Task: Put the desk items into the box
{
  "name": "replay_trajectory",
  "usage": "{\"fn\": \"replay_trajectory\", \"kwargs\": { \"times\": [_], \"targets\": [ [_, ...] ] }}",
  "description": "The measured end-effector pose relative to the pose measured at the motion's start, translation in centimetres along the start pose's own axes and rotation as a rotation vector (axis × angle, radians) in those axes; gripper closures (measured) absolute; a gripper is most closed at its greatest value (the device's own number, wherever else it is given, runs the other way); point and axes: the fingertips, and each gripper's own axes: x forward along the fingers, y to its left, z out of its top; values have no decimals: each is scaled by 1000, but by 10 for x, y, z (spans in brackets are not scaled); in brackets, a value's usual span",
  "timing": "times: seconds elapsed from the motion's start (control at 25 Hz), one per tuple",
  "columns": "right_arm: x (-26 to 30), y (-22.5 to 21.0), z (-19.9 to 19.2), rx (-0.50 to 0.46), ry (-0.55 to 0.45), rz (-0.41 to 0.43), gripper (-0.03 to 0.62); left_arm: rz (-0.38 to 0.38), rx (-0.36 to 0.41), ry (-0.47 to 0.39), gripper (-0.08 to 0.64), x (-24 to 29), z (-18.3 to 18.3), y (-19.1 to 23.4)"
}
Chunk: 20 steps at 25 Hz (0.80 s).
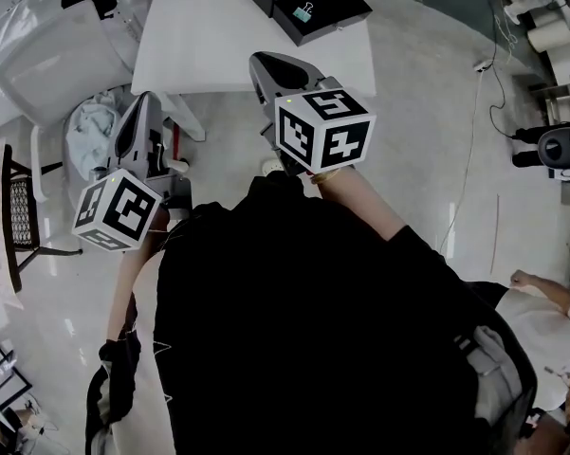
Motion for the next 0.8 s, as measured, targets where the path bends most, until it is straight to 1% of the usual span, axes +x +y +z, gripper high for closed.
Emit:
{"fn": "replay_trajectory", "kwargs": {
  "times": [0.8],
  "targets": [
    [1, -3, -2, -7, 10, -9, 588, -9, -4, 13, 550, 6, -3, 0]
  ]
}}
